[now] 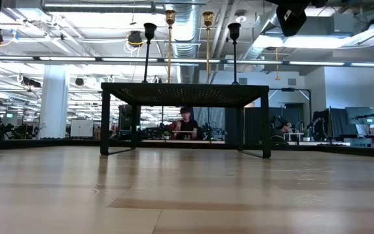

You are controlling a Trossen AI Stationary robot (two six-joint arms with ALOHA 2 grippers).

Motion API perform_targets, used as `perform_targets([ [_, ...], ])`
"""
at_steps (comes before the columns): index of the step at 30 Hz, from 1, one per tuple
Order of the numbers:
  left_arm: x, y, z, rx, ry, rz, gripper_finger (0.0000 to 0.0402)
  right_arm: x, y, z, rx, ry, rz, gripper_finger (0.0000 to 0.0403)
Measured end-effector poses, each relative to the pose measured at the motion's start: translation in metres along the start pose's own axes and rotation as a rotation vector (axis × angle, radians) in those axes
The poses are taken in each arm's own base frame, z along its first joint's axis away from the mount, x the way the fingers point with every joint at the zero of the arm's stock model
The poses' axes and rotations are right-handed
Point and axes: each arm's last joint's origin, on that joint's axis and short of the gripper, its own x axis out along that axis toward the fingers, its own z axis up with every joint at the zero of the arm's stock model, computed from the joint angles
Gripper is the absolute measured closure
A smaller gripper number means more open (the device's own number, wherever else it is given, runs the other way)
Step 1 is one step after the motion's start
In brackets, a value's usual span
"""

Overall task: Pick & Place candle stick holders
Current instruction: Put the gold candle holder on the shelf

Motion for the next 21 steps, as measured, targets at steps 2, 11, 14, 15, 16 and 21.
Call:
perform_targets([
  [2, 0.001, 0.002, -0.001, -0.006, -0.004, -0.011, 0.04, 0.0, 0.0, 0.0, 0.0, 0.0, 0.0, 0.0403],
  [11, -0.001, 0.014, -0.007, -0.056, 0.011, 0.0, 0.04, 0.0, 0.0, 0.0, 0.0, 0.001, 0.0, 0.0403],
  [14, -0.003, 0.02, -0.006, -0.045, 0.002, 0.076, 0.04, 0.0, 0.0, 0.0, 0.0, 0.001, 0.0, 0.0403],
  [15, -0.004, 0.027, -0.006, 0.002, 0.009, 0.234, 0.04, 0.0, 0.0, 0.0, 0.0, 0.001, 0.0, 0.0403],
  [16, -0.005, 0.03, -0.007, 0.012, 0.024, 0.315, 0.04, 0.0, 0.0, 0.0, -0.001, 0.001, 0.0, 0.0403],
  [21, 0.0, 0.034, -0.015, -0.038, 0.053, 0.379, 0.04, 0.0, 0.0, 0.0, 0.0, -0.002, 0.003, 0.0403],
])
